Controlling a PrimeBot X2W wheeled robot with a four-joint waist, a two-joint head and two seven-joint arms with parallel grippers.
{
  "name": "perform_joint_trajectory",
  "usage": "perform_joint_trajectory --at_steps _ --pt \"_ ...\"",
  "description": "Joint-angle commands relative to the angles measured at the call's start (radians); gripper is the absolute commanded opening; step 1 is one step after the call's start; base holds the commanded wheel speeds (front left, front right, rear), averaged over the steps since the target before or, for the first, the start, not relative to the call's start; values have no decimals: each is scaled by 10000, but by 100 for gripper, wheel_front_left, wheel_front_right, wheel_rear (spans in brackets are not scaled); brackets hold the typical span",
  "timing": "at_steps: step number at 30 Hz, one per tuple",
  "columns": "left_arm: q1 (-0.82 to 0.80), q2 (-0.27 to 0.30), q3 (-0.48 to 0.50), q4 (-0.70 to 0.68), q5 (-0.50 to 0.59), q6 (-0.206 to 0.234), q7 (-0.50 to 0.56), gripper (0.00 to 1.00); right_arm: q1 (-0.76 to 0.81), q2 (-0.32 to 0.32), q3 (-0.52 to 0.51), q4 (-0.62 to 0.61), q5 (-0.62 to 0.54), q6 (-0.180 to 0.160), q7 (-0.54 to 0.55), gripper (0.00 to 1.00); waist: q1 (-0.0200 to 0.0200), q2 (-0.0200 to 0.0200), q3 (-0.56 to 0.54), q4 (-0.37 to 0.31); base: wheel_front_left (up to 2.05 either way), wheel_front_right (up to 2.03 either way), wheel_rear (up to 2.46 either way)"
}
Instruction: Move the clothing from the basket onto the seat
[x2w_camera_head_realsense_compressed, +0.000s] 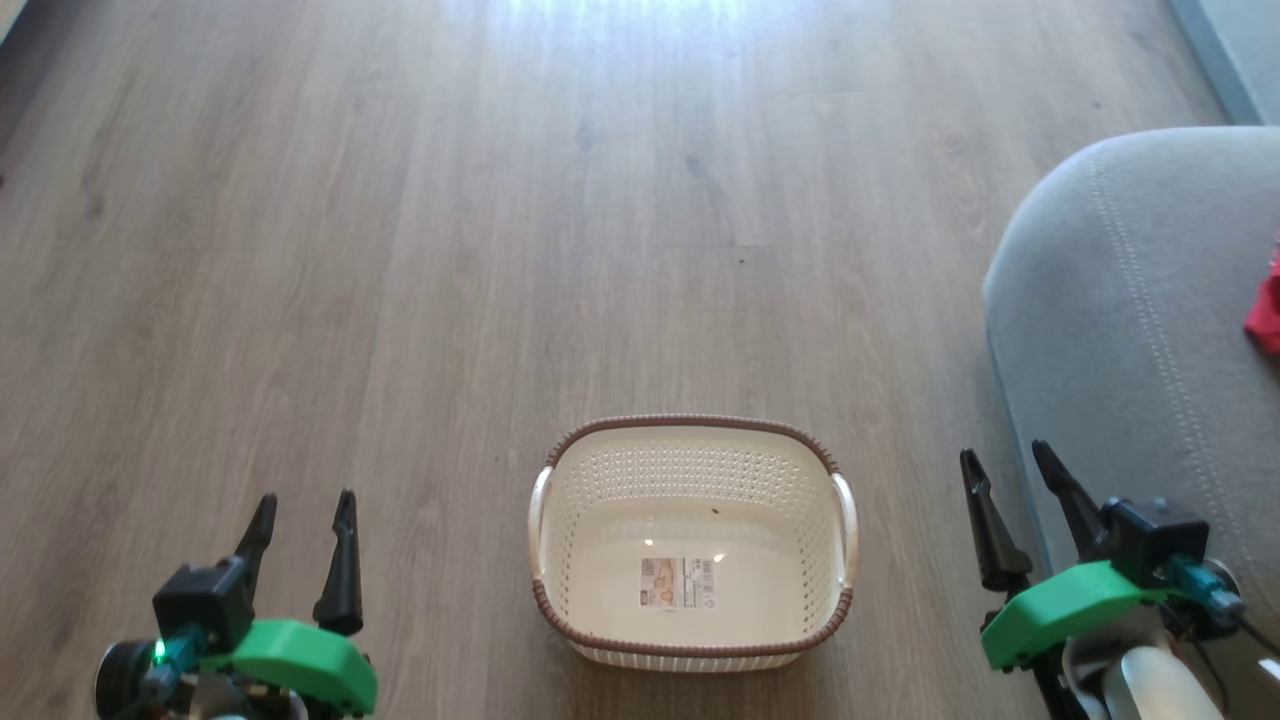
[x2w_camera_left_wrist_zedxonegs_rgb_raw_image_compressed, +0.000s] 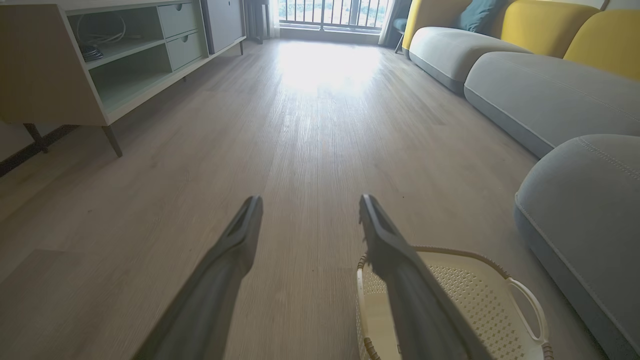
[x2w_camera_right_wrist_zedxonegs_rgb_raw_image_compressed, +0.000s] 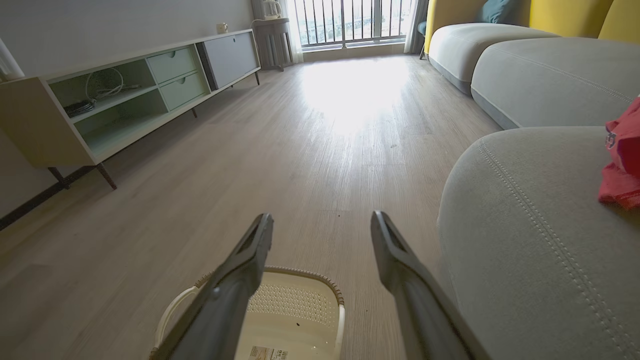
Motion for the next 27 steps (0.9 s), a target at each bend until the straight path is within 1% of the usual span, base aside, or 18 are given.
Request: perform_joint_trajectory --at_steps 1,6,9,21,26,27 --pt "-156 56 287 -478 25 205 -51 100 -203 11 144 -344 -148 -4 -66 100 1 -1 -56 -151 0 0 0" --pt "82 55 188 -700 -70 457 -51 100 -69 84 135 -364 -315 -4 -66 100 1 -1 -47 -285 0 0 0" --pt "109 54 129 -750 -72 502 -51 100 -9 76 138 -303 -413 -4 -66 100 1 -1 -22 -307 0 0 0" --pt "190 54 74 -648 -75 580 -51 100 -77 194 42 -7 -452 -4 -66 100 1 -1 39 -371 0 0 0" --pt "191 53 -24 -469 -316 430 -51 100 -129 225 30 52 -381 -4 -66 100 1 -1 58 -419 0 0 0" --pt "430 -9 -311 -184 -303 432 2 0 143 226 -165 308 -401 0 1 0 1 -1 59 -418 0 0 0"
